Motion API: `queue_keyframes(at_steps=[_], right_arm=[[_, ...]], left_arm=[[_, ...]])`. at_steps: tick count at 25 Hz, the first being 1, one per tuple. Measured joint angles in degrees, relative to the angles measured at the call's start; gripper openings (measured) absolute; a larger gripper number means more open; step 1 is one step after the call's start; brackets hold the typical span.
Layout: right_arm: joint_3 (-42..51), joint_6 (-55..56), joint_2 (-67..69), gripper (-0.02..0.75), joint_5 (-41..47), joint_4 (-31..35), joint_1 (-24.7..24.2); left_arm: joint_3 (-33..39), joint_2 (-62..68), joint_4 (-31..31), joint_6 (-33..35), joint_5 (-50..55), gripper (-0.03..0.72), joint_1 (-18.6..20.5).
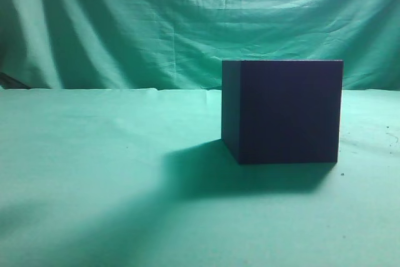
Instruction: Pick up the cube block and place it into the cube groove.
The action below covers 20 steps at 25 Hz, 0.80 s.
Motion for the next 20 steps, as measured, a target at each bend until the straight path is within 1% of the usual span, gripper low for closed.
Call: queue_keyframes(at_steps=[3,5,8,11,14,17,20], right_arm=[[-1.42,-1.46,-0.36,0.312,0.24,-0.62,0.00],[-1.52,-2.10,-1.64,0.139,0.59,-0.21,0.00],[0.03,-3.08,-5.48,0.000,0.59,1.77,0.00],[5.75,-3.31,-11.59,0.000,0.59,2.86,0.00],[13.65,-3.21,-19.06,0.000,0.84,3.08,0.00],[20.78,-3.21,-27.50,0.000,1.06,3.08,0.00],[25.58,-3.43,-37.34,0.000,1.17,3.21,0.00]], left_arm=[[0.00,0.00,0.00,0.00,0.00,0.000,0.00],[0.00,0.00,0.00,0.00,0.00,0.000,0.00],[0.00,0.00,0.00,0.00,0.00,0.000,0.00],[0.00,0.00,0.00,0.00,0.00,0.000,0.00],[0.00,0.00,0.00,0.00,0.00,0.000,0.00],[0.00,0.00,0.00,0.00,0.00,0.000,0.00],[0.00,0.00,0.00,0.00,0.00,0.000,0.00]])
